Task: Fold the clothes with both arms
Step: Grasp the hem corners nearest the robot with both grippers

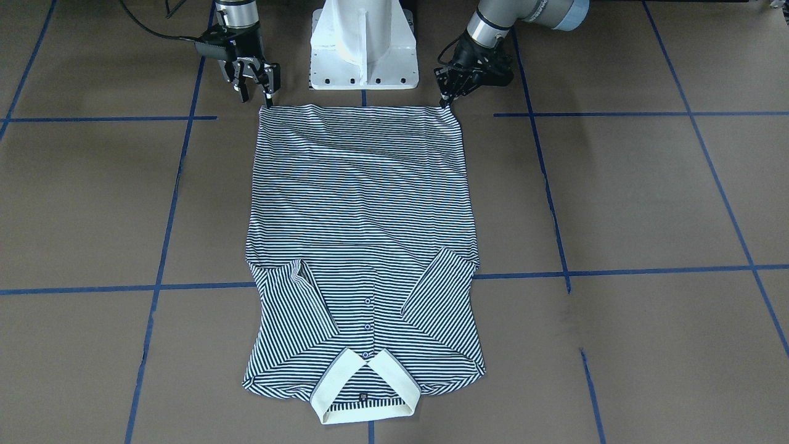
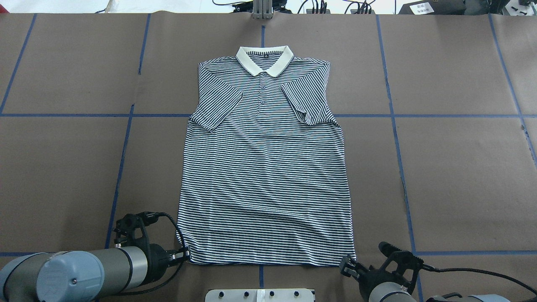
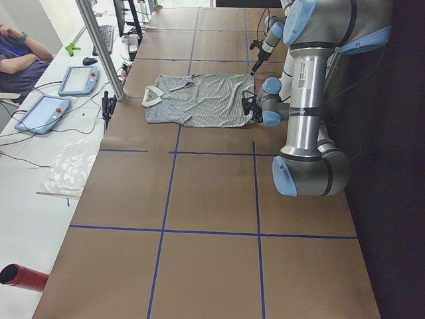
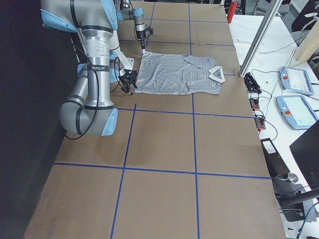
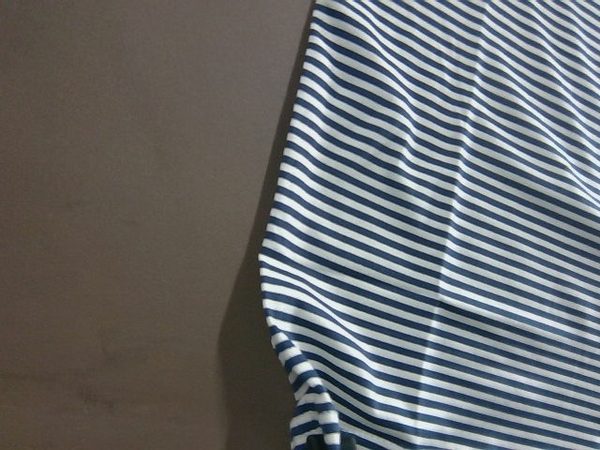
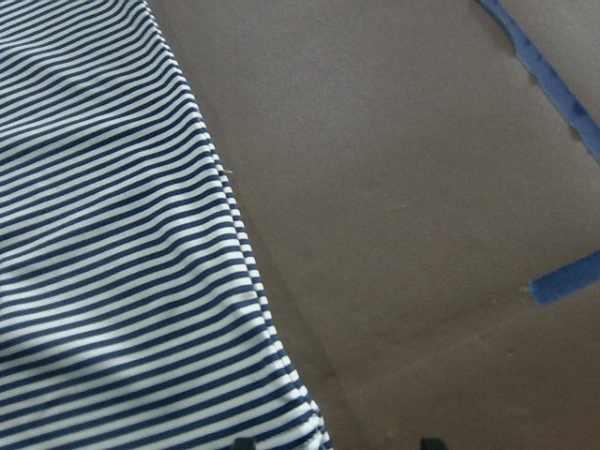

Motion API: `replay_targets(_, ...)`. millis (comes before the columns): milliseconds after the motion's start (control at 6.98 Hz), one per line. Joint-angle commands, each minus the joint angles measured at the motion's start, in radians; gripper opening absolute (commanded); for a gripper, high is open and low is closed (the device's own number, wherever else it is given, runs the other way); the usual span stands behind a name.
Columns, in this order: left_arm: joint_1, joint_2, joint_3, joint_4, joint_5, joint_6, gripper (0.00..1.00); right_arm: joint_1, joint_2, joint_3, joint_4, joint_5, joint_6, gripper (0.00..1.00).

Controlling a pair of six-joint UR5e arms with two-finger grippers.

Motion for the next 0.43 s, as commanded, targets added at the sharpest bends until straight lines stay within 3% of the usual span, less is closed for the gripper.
replay_targets(0, 0.0, 0.001, -0.003, 0.0, 0.0, -0.001, 0.0, -0.007, 0.035, -0.02, 0.001, -0.005, 0.001, 0.63)
replay_targets(287, 0.001, 0.0, -0.003, 0.0, 0.0, -0.001, 0.0, -0.006, 0.04, -0.037, 0.001, -0.005, -0.002, 0.63)
